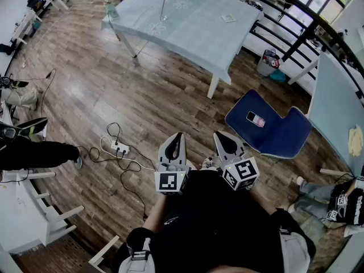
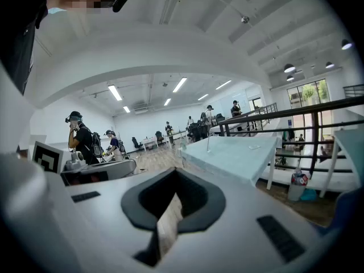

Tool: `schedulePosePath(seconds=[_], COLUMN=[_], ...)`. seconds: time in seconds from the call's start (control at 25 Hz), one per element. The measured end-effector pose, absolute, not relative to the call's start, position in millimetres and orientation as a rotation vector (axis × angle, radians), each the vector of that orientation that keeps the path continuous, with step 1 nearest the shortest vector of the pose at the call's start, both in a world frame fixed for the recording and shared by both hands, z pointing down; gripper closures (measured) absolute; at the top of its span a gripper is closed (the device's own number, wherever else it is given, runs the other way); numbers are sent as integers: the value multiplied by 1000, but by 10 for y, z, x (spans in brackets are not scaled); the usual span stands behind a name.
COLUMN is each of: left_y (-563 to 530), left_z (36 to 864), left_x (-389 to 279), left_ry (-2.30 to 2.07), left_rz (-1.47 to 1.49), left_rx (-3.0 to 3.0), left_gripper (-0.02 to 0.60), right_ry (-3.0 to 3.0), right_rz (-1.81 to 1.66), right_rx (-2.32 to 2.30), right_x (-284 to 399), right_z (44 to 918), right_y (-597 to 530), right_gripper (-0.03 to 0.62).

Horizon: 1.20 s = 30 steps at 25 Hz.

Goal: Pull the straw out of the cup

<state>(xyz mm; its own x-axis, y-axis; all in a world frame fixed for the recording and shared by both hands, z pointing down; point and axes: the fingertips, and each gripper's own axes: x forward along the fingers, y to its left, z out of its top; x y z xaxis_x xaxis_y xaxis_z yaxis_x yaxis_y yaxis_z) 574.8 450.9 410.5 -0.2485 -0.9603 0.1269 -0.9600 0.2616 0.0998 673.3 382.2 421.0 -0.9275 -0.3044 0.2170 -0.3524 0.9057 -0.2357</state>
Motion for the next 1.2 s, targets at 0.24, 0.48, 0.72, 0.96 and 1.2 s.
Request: schedulePosePath(seconds=[0.24,0.48,0.72,0.96,1.2], left_y=[4763,4801,4775,4937,5197], left_z=[4236,4213,4143,4072,4163], left_x=[5897,5896,5715,5258,4793], left_ry=[-2316,-2295,-2301,-2365,-2398], left_rz=[17,-41,-53,-84,-83], left_rx=[1791,1827,1913,1860,1815], left_gripper=[565,565,565,565,565], right_ry=[-2903,-2878,-2887,-2903,-2922], right_rz=[425,423,433,409,406], right_rx=[495,515,493,443,409], right_x=[6855,6767,6491,6033,5517], right_z=[4157,4199,4178,4143,4147], right_y=[4109,4175,4237,4323,4523], right_gripper=[585,585,585,585,585])
